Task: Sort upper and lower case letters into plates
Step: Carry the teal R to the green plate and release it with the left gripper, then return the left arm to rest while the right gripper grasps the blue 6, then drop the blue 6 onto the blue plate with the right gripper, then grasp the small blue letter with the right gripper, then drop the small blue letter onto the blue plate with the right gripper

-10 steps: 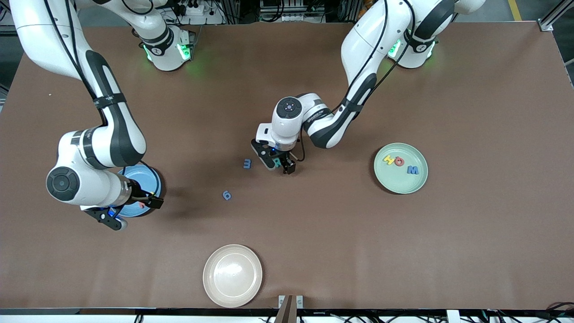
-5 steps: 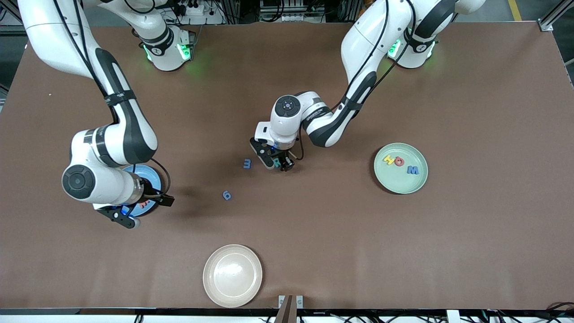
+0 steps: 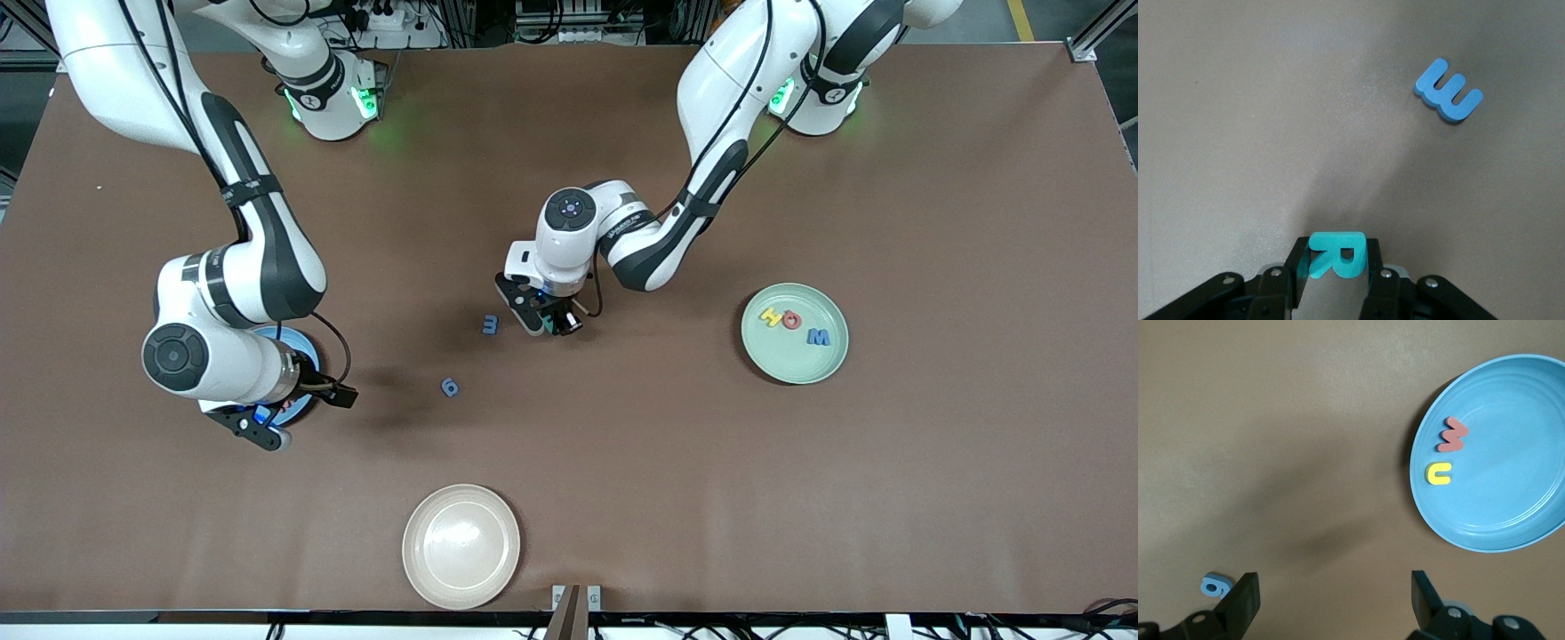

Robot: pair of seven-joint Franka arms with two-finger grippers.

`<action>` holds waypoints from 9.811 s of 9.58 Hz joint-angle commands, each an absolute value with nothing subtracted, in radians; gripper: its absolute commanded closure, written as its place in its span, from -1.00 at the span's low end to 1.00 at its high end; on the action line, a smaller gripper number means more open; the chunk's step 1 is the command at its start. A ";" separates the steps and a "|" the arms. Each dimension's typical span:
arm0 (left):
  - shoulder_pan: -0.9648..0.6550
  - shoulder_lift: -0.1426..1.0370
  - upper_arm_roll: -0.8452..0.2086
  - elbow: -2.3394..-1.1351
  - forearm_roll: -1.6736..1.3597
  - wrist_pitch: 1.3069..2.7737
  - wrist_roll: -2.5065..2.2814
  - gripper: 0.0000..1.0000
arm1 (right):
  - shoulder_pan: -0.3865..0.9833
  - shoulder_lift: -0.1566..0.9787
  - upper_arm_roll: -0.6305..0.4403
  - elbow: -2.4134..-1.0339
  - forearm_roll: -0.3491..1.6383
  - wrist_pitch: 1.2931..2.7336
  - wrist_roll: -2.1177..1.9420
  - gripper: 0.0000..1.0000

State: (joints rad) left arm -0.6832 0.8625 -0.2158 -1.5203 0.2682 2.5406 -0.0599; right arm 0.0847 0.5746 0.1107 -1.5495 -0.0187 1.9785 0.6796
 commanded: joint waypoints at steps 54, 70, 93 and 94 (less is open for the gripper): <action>-0.061 -0.003 -0.037 -1.529 -0.038 1.459 -0.083 -1.00 | 0.268 0.425 -0.098 -1.908 0.047 2.230 -0.002 -1.00; -0.060 0.014 -0.071 -1.522 -0.055 1.457 -0.169 -1.00 | 0.571 0.623 0.046 -1.908 0.069 2.502 0.701 -0.11; -0.060 0.018 -0.071 -1.520 -0.046 1.457 -0.149 -1.00 | -0.006 0.090 0.031 -2.028 -0.060 2.102 -0.204 -1.00; -0.060 0.026 -0.071 -1.520 -0.038 1.459 -0.126 -1.00 | -0.006 0.043 0.050 -1.969 -0.058 1.997 -0.203 -1.00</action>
